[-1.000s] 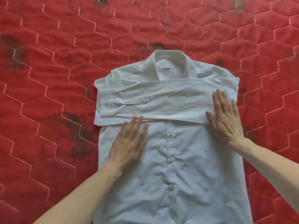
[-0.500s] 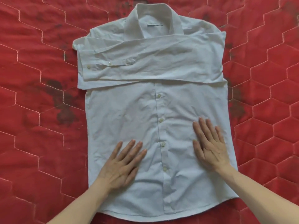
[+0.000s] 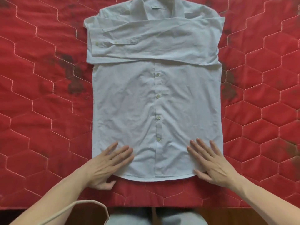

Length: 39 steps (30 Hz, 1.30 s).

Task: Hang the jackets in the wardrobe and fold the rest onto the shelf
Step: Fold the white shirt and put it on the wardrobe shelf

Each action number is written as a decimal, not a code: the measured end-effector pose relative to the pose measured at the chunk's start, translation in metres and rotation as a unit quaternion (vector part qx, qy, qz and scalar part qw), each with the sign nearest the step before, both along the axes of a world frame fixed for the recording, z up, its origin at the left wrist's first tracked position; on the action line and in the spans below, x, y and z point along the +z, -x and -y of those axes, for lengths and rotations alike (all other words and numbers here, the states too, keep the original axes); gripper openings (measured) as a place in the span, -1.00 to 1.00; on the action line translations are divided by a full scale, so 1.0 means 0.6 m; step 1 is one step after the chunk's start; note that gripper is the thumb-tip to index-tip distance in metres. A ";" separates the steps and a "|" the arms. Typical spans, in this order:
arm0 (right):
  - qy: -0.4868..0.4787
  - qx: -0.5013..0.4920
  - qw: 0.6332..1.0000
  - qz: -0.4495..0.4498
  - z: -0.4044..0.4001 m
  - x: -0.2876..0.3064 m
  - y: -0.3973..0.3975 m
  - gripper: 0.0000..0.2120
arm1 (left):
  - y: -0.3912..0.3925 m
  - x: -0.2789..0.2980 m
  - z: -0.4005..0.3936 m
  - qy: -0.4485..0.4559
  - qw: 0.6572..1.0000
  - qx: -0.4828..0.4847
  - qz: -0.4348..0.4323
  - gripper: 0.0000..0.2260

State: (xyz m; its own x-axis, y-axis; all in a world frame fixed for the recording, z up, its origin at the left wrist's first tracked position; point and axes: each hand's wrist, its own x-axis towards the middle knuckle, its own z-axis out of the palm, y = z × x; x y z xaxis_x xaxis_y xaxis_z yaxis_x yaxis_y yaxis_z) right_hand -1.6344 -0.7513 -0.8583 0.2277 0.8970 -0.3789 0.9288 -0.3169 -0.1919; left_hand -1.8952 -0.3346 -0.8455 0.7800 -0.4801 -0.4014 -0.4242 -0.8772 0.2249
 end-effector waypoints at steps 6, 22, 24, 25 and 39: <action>0.019 0.056 0.998 0.025 0.050 0.022 0.009 -0.22 | 0.034 0.007 0.039 -0.048 0.998 0.044 0.000 -0.17; -0.068 -0.051 0.996 -0.028 -0.019 0.098 -0.037 -0.54 | 0.030 0.068 -0.046 0.026 0.969 0.245 0.007 -0.17; -0.056 -0.076 0.995 -0.036 -0.023 0.110 -0.053 -0.43 | 0.022 0.082 -0.063 0.041 0.963 0.266 -0.012 -0.15; -0.058 -0.089 0.994 -0.041 -0.025 0.116 -0.061 -0.44 | 0.019 0.084 -0.069 0.053 0.959 0.277 -0.028 -0.11; -0.162 -0.448 0.855 -0.205 -0.134 0.119 -0.213 -0.75 | -0.184 0.098 -0.213 0.219 0.877 0.427 -0.020 -0.49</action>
State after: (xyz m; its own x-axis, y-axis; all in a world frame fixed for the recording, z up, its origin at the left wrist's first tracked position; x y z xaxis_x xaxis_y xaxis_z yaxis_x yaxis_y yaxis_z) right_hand -1.5068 -0.6707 -0.7867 0.7861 0.5051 -0.3562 0.1754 -0.7349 -0.6551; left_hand -1.7846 -0.2066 -0.7870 0.9203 0.1567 -0.3586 0.3603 -0.6971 0.6199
